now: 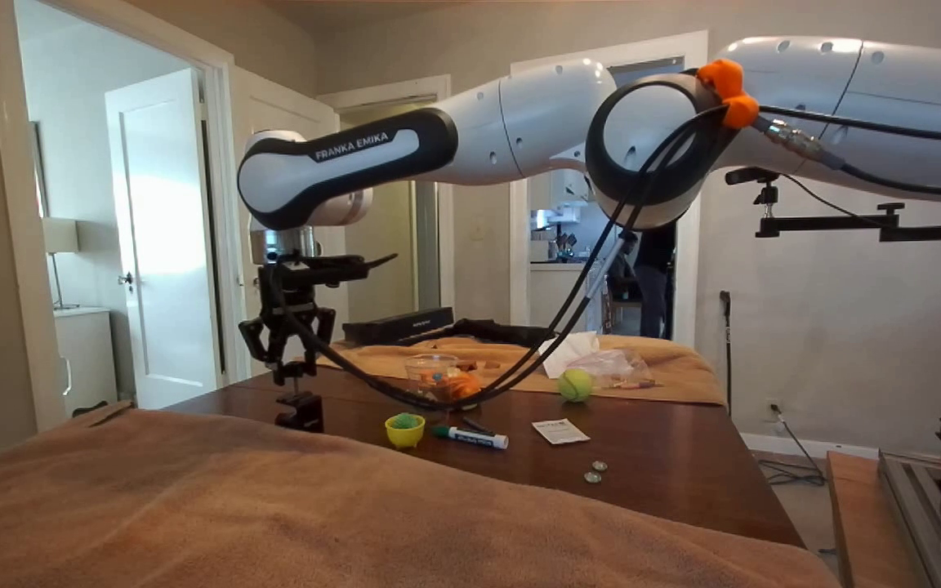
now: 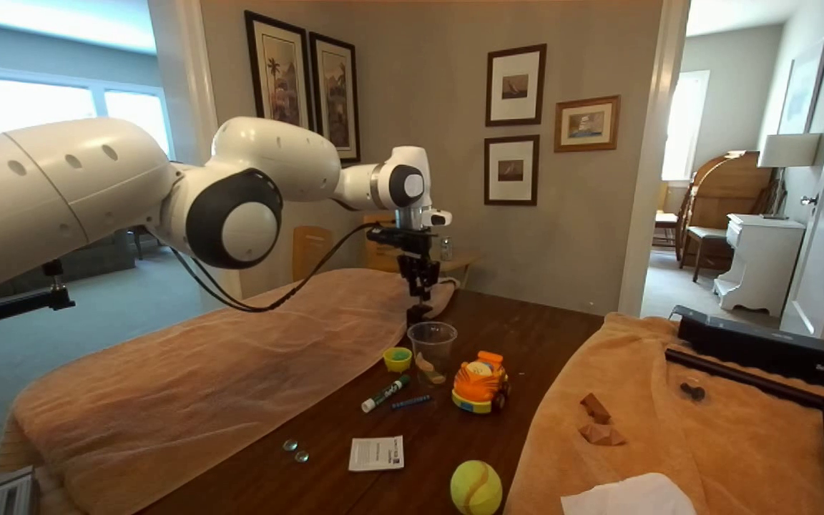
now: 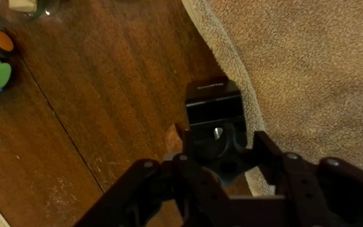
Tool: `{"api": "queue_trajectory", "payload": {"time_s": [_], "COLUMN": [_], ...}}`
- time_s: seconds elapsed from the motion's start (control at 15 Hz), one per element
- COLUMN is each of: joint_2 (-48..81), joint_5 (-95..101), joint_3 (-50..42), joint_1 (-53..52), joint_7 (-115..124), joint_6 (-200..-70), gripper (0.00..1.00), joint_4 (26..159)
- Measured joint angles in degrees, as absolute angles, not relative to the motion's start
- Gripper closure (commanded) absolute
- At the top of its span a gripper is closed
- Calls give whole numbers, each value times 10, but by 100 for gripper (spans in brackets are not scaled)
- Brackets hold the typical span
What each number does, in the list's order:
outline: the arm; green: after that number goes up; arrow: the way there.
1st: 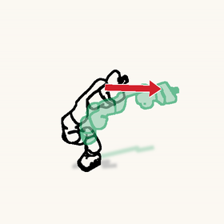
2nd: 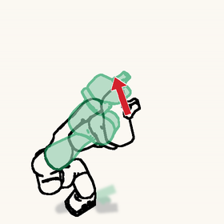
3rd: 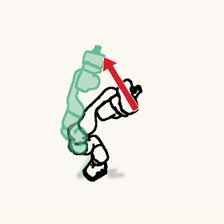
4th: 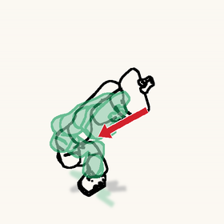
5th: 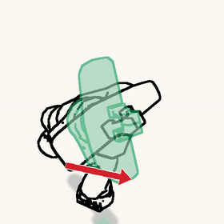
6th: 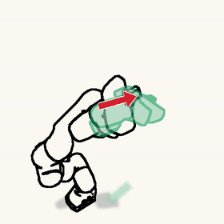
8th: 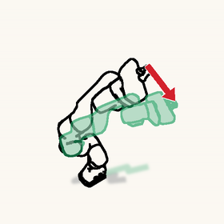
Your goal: Rotate the black clamp.
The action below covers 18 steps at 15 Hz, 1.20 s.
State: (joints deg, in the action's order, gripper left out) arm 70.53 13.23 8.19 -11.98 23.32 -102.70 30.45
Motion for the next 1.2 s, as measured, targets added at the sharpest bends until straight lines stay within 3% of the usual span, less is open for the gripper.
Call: {"api": "queue_trajectory", "payload": {"time_s": [0.6,0.67,0.93,1.0,1.2], "joint_2": [706,706,706,706,706], "joint_5": [129,129,129,129,129], "joint_3": [84,84,100,101,100], "joint_1": [-121,-121,-119,-119,-119], "joint_7": [396,397,362,361,362], "joint_6": [-1029,-1029,-1026,-1026,-1027], "gripper": [76,51,51,76,76], "joint_4": [304,304,305,305,305]}}
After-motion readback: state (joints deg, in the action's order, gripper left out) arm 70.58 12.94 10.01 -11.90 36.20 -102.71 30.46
